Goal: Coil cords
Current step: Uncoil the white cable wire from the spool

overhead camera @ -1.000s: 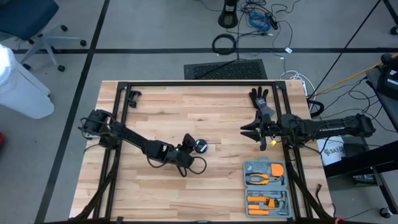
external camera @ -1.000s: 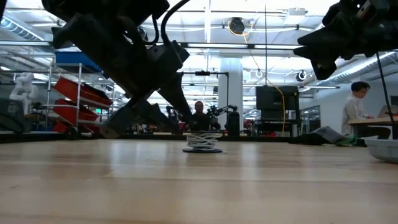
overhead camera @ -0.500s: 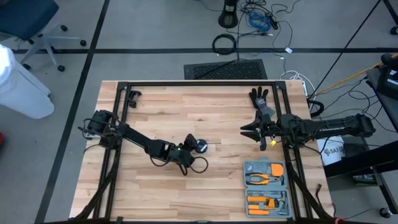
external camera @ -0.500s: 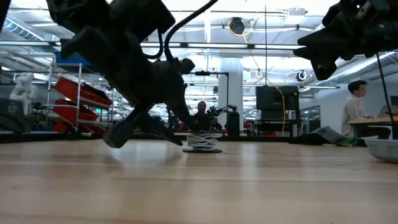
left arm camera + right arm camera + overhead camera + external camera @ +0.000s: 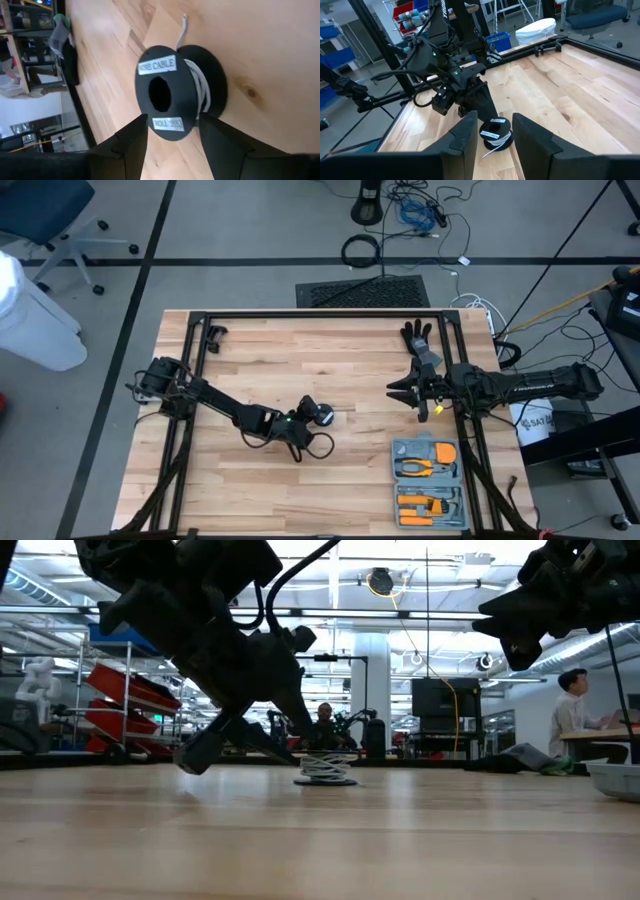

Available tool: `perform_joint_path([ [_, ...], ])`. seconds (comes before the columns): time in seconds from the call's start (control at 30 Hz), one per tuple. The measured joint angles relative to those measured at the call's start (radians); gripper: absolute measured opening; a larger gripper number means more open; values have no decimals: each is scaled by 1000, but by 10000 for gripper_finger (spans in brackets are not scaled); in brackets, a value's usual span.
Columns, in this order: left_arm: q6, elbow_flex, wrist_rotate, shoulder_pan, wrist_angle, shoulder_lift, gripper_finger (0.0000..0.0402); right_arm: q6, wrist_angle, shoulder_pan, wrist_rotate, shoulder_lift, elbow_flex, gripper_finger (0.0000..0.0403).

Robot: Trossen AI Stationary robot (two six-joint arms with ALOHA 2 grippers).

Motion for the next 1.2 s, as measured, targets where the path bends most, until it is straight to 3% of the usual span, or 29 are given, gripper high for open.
perform_joint_path([
  [0.5, 60, 0, 49, 4, -3, 0, 129, -13, 0, 0, 0, 0, 0, 112],
  [1.03, 46, 0, 51, 6, 1, 0, 124, -15, 0, 0, 0, 0, 0, 112],
  [1.2, 45, 0, 51, 6, 7, 0, 94, -14, -1, 0, 0, 0, 0, 112],
])
